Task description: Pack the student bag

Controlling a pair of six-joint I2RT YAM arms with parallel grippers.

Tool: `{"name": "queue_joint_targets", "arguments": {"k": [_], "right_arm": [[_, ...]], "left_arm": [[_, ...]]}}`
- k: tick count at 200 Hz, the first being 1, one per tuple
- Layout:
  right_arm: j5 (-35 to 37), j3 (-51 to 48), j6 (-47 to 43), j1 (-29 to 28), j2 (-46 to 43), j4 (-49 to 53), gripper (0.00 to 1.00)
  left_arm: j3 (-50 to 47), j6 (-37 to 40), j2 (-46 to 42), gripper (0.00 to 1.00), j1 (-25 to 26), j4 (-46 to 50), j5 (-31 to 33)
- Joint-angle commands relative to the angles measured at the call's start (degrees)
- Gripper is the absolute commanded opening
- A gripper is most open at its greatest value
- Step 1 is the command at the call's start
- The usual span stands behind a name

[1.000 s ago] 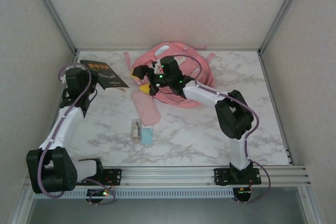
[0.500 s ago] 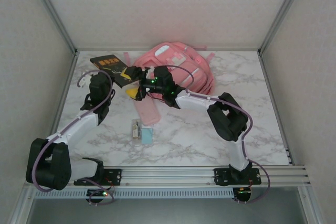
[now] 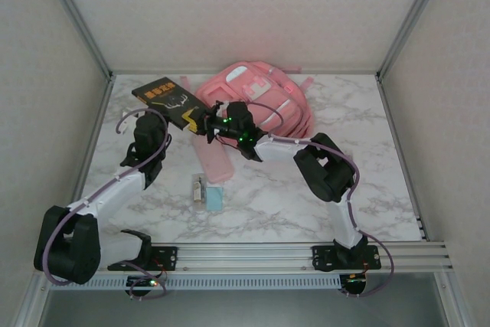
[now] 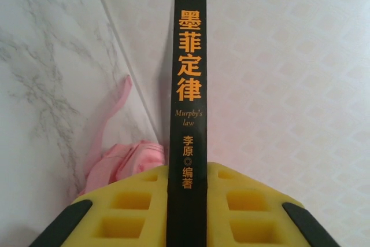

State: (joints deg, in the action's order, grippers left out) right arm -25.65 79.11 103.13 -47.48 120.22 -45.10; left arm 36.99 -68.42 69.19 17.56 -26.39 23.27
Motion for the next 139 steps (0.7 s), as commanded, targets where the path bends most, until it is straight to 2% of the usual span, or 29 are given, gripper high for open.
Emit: {"name": "queue_joint_targets", "arguments": {"k": [1, 8, 11, 22, 29, 35, 43, 56, 90, 108, 139], "right_arm": [[1.6, -0.3, -0.9, 1.7, -0.8, -1.5, 0.00], [1.1, -0.3, -1.5, 2.1, -1.1, -1.4, 0.00], [1.0, -0.3, -1.9, 2.4, -1.2, -1.3, 0.00], [-0.2, 0.0, -3.8, 3.4, -1.8, -1.0, 0.00], [-1.2, 0.1, -5.5, 4.3, -2.3, -0.4, 0.00], [-1.6, -0.3, -7.3, 4.4, -2.8, -0.4, 0.00], [-1.8, -0.9, -10.5, 6.9, -4.1, 0.0, 0.00], [-2.4, -1.4, -16.2, 9.0, -6.5, 4.4, 0.00], [-5.1, -1.9, -30.1, 15.0, -12.7, 18.3, 0.00], [-6.8, -1.3, -37.4, 18.7, -16.2, 28.9, 0.00], [-2.9, -4.7, -47.7, 25.5, -23.8, 44.1, 0.00]], "left_arm": [[-0.4, -0.8, -3.6, 0.00, 1.1, -2.0, -1.5], [-0.5, -0.6, -3.9, 0.05, 1.1, -1.7, -2.2], [-0.5, -0.4, -4.1, 0.11, 1.1, -1.4, -2.6], [-0.1, 0.8, -4.9, 0.56, 1.2, 0.1, -4.3], [0.7, 2.0, -5.3, 0.75, 1.3, 2.3, -5.7], [1.5, 3.7, -5.6, 0.85, 1.3, 4.7, -6.9], [2.6, 6.6, -5.8, 0.92, 1.4, 7.4, -9.3], [4.1, 10.9, -6.0, 0.96, 1.8, 11.2, -12.5], [8.5, 22.7, -4.2, 0.96, 3.9, 19.6, -21.1], [12.3, 29.2, -1.2, 0.96, 6.3, 24.1, -23.1], [23.1, 42.6, 8.3, 0.94, 13.2, 33.2, -24.0]]}}
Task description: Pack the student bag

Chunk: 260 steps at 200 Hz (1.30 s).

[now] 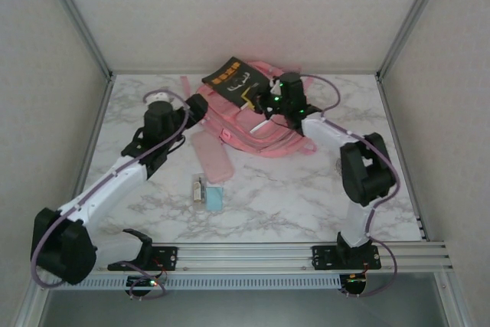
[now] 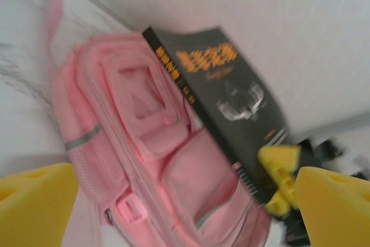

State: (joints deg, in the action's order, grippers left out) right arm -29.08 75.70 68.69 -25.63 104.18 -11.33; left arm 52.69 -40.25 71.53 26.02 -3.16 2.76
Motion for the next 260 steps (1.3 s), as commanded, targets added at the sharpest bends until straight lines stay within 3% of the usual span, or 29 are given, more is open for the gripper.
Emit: {"name": "queue_joint_targets", "arguments": {"k": [1, 28, 62, 120, 170, 185, 213, 220, 260], "right_arm": [[0.6, -1.5, -13.3, 3.9, -7.9, 10.6, 0.00], [2.9, -6.7, -18.2, 11.0, -15.0, 16.8, 0.00], [6.1, -8.7, -26.9, 19.0, -22.4, 29.4, 0.00], [12.6, -16.9, -32.5, 31.7, -36.8, 36.2, 0.00], [12.3, -20.7, -33.4, 35.3, -41.8, 36.7, 0.00], [11.7, -21.2, -33.3, 35.5, -42.0, 36.3, 0.00], [10.1, -21.9, -32.7, 35.5, -42.1, 35.0, 0.00], [9.8, -22.0, -32.6, 35.6, -42.1, 34.8, 0.00], [5.7, -23.2, -31.4, 35.4, -42.1, 32.6, 0.00]], "left_arm": [[8.0, 14.9, 6.4, 0.94, 5.1, 10.5, -3.4], [20.5, 27.0, 17.2, 0.90, 12.6, 19.4, 2.4], [31.7, 37.3, 30.0, 0.88, 18.4, 22.4, 8.0], [54.3, 44.4, 52.7, 0.87, 20.8, 35.5, 8.2], [64.3, 46.5, 62.7, 0.87, 20.8, 43.2, 10.1], [64.9, 46.8, 64.1, 0.74, 20.7, 44.1, 12.0], [65.1, 47.1, 64.9, 0.23, 19.8, 45.2, 12.3], [65.2, 46.8, 64.6, 0.00, 19.6, 45.5, 11.3], [66.2, 39.2, 57.9, 0.00, 16.6, 44.8, -0.1]]}}
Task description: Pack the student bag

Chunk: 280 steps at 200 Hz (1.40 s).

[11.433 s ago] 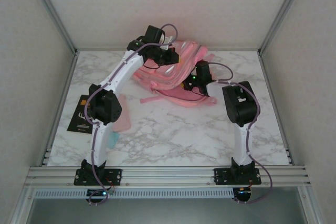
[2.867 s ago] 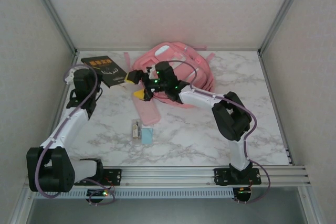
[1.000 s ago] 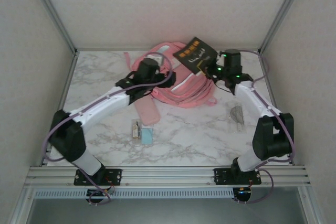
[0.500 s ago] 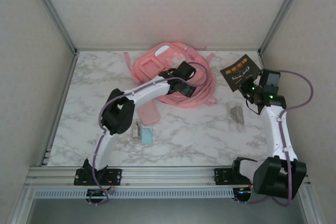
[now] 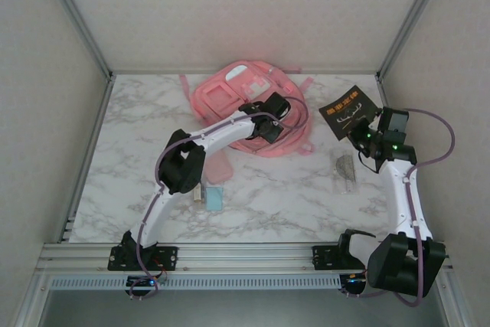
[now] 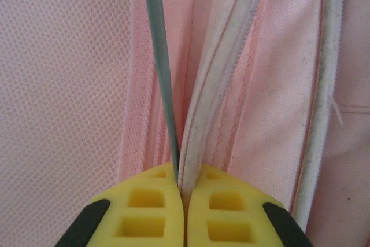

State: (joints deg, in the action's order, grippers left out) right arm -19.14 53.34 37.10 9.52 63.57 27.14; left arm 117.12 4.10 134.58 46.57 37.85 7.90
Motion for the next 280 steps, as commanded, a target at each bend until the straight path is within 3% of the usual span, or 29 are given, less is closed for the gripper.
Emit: {"name": "queue_joint_targets", "arguments": {"k": [1, 54, 99, 137, 169, 209, 254, 280], "right_arm": [[-4.4, -0.9, 0.2, 0.3, -1.4, -6.0, 0.00], [-11.8, -4.0, 4.2, -1.6, -0.9, -12.4, 0.00], [-12.8, -4.7, 7.4, -8.2, 1.6, -16.8, 0.00], [-12.7, -7.0, 12.8, -15.6, 7.2, -28.0, 0.00], [-11.6, -5.6, 16.5, -21.3, 15.9, -43.6, 0.00], [-11.5, 3.4, 18.6, -25.1, 31.9, -53.4, 0.00], [-15.9, 17.6, 24.6, -27.1, 51.6, -58.9, 0.00], [-16.5, 26.2, 25.8, -27.6, 60.4, -55.5, 0.00]], "left_arm": [[1.9, -5.5, -5.5, 0.00, -4.0, 3.8, -5.6], [3.1, -20.0, -11.8, 0.00, -11.8, -1.3, -23.8], [3.4, -22.8, -13.1, 0.00, -12.7, -4.6, -27.8], [5.1, -26.1, -13.0, 0.00, -13.1, -7.4, -31.1], [7.1, -27.6, -12.4, 0.00, -13.1, -8.1, -31.9], [9.2, -28.4, -11.4, 0.00, -13.1, -8.1, -32.1], [9.5, -28.8, -11.1, 0.00, -13.1, -8.7, -32.4], [9.4, -29.1, -10.9, 0.00, -13.0, -9.3, -32.2]]}}
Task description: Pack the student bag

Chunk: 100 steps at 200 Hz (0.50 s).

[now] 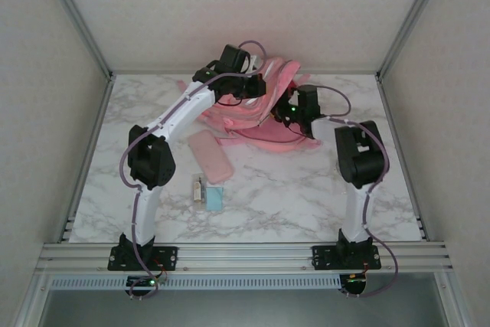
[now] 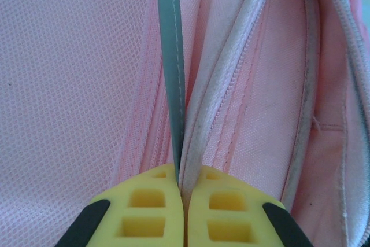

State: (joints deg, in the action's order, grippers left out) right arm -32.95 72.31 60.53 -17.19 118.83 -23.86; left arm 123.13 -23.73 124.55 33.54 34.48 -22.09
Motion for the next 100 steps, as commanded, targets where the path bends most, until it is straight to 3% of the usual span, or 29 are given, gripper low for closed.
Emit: {"name": "queue_joint_targets", "arguments": {"k": [1, 17, 52, 100], "right_arm": [[-2.8, 7.5, 2.5, -0.9, 5.4, -4.5, 0.00], [-3.1, 10.4, 4.4, -1.0, 8.3, -2.2, 0.07], [2.1, 8.2, 3.2, -0.6, 4.8, 9.4, 0.49], [9.4, 2.2, -6.7, 1.3, -6.9, 27.3, 0.73]], "left_arm": [[3.4, -1.3, -0.8, 0.00, 0.0, -5.9, -2.2], [3.3, -1.7, -0.6, 0.00, 0.0, -6.3, -1.9], [2.7, -2.5, 0.2, 0.00, 0.0, -7.7, -1.5], [2.3, -2.1, 1.2, 0.00, 0.0, -8.0, 0.1]]}}
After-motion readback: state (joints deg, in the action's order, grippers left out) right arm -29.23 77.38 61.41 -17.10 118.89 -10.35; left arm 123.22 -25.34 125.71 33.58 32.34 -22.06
